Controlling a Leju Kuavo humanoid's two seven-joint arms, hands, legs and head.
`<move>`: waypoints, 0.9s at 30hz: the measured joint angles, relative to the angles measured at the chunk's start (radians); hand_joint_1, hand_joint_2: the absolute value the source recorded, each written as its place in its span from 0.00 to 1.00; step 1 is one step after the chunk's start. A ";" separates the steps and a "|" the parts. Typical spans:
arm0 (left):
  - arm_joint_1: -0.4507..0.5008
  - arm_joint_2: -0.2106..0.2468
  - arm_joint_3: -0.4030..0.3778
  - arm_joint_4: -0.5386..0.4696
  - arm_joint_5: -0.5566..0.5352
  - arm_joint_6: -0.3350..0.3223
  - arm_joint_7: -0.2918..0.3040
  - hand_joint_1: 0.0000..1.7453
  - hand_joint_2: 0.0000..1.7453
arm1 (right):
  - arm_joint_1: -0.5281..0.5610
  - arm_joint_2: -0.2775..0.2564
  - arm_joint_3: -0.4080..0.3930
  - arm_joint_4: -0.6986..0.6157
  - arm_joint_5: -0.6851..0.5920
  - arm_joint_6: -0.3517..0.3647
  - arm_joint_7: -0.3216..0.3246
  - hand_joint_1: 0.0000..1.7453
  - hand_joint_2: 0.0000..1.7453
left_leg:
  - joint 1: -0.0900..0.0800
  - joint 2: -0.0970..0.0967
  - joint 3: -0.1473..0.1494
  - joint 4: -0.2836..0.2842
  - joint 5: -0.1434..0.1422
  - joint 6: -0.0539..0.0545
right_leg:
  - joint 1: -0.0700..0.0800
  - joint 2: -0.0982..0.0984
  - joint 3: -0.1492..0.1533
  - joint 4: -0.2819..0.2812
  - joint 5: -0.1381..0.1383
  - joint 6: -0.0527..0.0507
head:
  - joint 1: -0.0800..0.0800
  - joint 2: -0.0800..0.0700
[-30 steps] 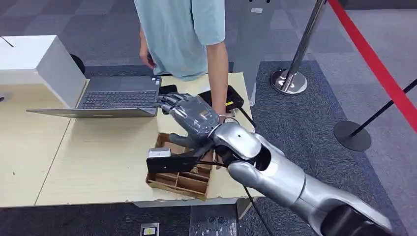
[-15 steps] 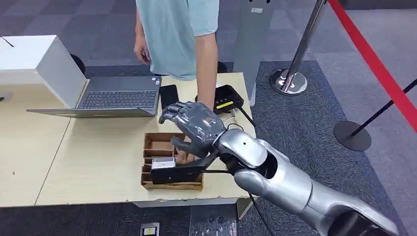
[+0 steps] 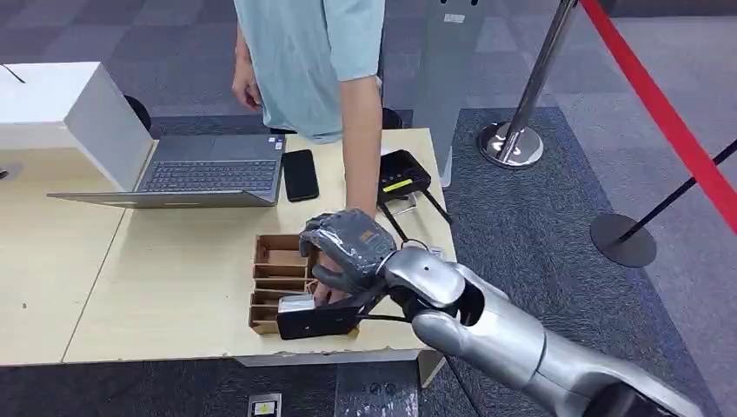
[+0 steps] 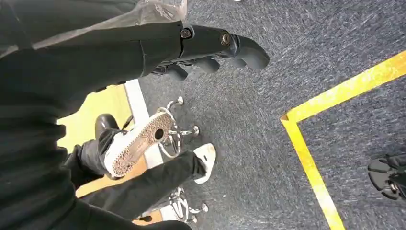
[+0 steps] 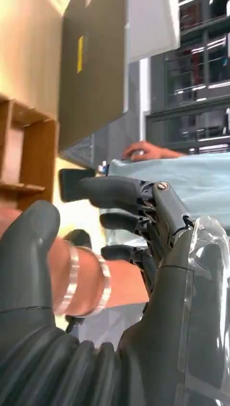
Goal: Pass the card to the sensor for recognition and then transmit it.
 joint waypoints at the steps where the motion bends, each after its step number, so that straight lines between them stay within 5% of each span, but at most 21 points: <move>1: 0.000 0.000 0.000 0.000 0.000 0.000 0.000 0.00 1.00 | 0.002 0.000 0.003 0.009 0.000 0.000 -0.001 0.43 1.00 | 0.000 0.000 0.000 0.000 0.000 0.000 | 0.000 0.000 0.000 0.000 0.000 0.000 | 0.000 0.000; 27: 0.000 0.002 0.000 0.000 0.007 0.000 0.003 0.00 1.00 | 0.067 0.016 0.035 0.137 -0.015 -0.001 -0.026 0.40 1.00 | 0.000 0.000 0.000 0.000 0.000 0.000 | 0.000 0.000 0.000 0.000 0.000 0.000 | 0.000 0.000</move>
